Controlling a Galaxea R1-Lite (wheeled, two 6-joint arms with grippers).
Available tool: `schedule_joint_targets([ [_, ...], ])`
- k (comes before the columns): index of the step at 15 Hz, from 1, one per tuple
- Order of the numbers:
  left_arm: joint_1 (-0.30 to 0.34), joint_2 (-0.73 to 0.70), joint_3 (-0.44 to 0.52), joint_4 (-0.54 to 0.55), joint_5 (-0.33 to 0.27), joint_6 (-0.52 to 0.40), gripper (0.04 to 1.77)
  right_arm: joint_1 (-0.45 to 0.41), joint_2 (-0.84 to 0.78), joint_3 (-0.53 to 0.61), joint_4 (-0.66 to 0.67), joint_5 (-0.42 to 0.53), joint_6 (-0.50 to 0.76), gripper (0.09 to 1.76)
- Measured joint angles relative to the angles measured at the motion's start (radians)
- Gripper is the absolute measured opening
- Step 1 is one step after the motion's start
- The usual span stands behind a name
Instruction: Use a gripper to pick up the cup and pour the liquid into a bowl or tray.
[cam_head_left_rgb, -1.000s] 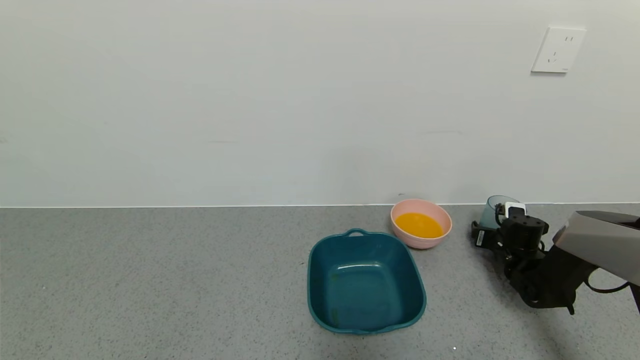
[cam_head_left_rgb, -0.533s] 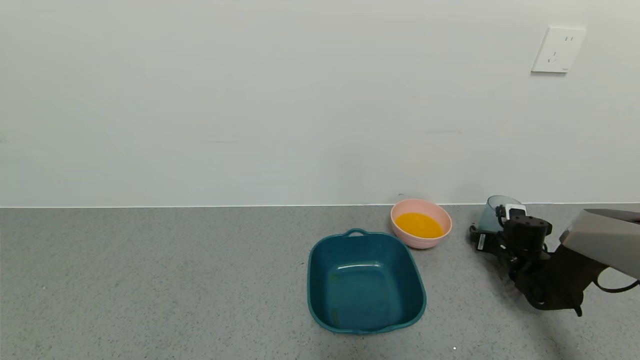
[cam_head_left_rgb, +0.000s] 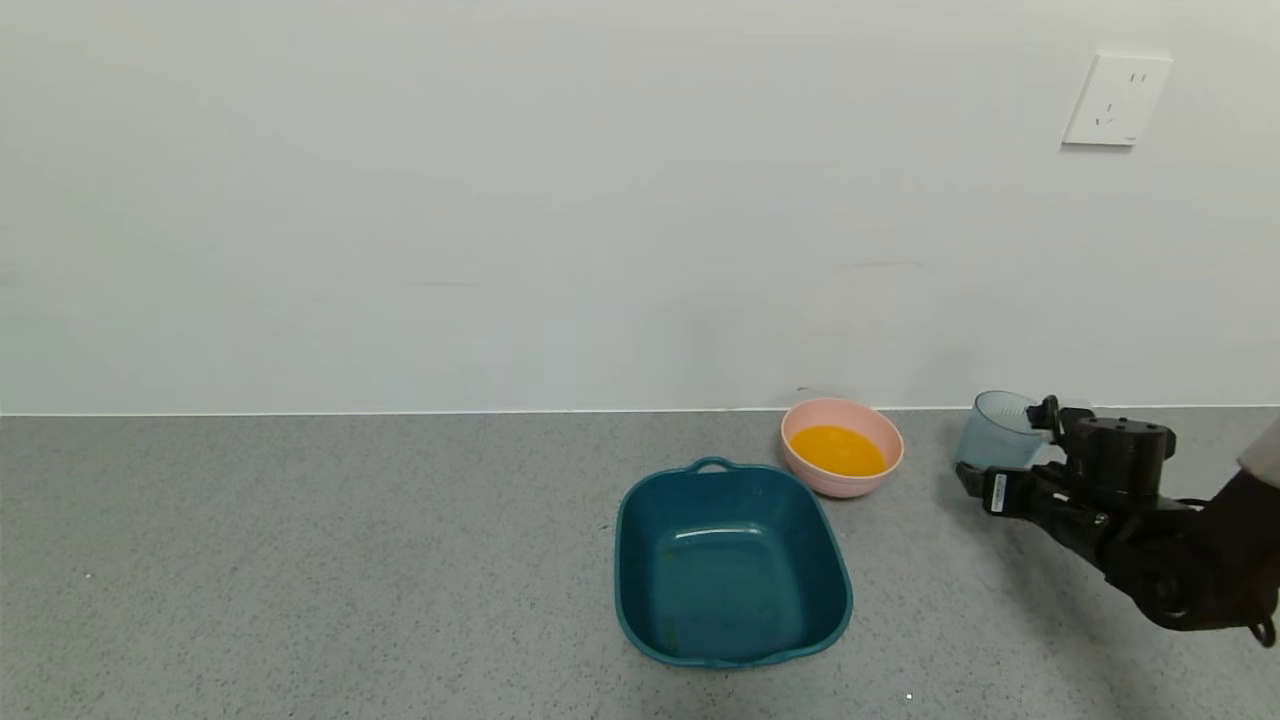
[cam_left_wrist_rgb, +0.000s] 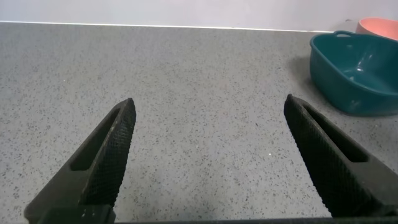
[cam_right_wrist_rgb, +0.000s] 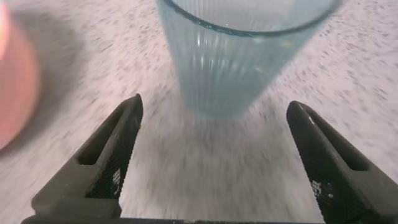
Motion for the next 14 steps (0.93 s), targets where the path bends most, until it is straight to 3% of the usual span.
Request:
schedule_joint_targets([
  [6,0.000,0.000,0.000,0.000,0.000,0.000,1.72,-0.001,-0.416,0.192,0.258,0.114,-0.002,1.70],
  [14,0.000,0.000,0.000,0.000,0.000,0.000,1.72,0.014,-1.102,0.224,0.884,0.244,-0.001,1.70],
])
